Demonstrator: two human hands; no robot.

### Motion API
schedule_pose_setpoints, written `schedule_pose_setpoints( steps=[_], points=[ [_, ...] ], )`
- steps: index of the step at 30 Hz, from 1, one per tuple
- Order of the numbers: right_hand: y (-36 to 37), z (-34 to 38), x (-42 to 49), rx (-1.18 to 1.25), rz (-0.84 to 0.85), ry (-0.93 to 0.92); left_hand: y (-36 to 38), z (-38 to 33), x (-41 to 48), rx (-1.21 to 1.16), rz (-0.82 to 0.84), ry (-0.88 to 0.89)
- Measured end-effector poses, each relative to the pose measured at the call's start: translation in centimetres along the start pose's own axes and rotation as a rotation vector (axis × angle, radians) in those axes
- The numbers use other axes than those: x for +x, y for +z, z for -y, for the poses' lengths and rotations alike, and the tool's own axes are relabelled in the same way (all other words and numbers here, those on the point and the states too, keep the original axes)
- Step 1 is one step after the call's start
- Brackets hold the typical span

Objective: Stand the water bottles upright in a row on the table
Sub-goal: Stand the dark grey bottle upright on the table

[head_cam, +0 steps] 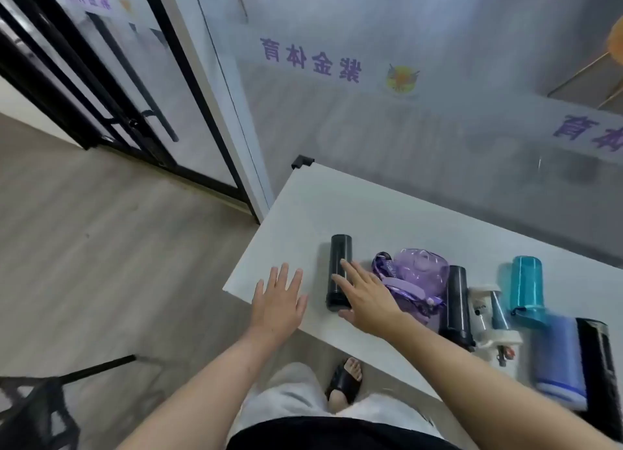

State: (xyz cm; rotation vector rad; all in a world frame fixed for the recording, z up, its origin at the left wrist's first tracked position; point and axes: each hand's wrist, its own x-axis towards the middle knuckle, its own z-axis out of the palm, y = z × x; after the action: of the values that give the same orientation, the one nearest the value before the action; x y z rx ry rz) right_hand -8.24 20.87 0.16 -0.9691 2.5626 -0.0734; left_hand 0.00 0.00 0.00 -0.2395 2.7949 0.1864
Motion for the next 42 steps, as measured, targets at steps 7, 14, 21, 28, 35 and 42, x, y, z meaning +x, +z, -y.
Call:
schedule_pose_setpoints(
  steps=[7, 14, 21, 28, 35, 42],
  points=[
    [2.9, -1.1, 4.1, -0.039, 0.173, -0.031, 1.0, 1.9, 4.0, 0.007, 0.065, -0.010],
    [2.9, -1.3, 6.7, 0.124, 0.117, 0.017, 0.4, 4.7, 8.1, -0.016, 0.154, 0.059],
    [-3.0, -3.2, 10.0, 0.640, 0.038, 0.220, -1.3, 6.5, 13.2, -0.016, 0.146, 0.133],
    [-8.9, -6.5, 12.7, 1.290, -0.093, 0.456, -2.8, 5.1, 16.4, -0.006, 0.145, 0.207],
    [-9.4, -9.4, 12.8, 1.710, -0.162, 0.604, -3.1, 3.4, 17.7, 0.014, 0.166, 0.207],
    [-9.1, -9.2, 12.0, 1.562, -0.130, 0.595, -2.5, 1.3, 18.1, 0.021, 0.203, 0.215]
  ],
)
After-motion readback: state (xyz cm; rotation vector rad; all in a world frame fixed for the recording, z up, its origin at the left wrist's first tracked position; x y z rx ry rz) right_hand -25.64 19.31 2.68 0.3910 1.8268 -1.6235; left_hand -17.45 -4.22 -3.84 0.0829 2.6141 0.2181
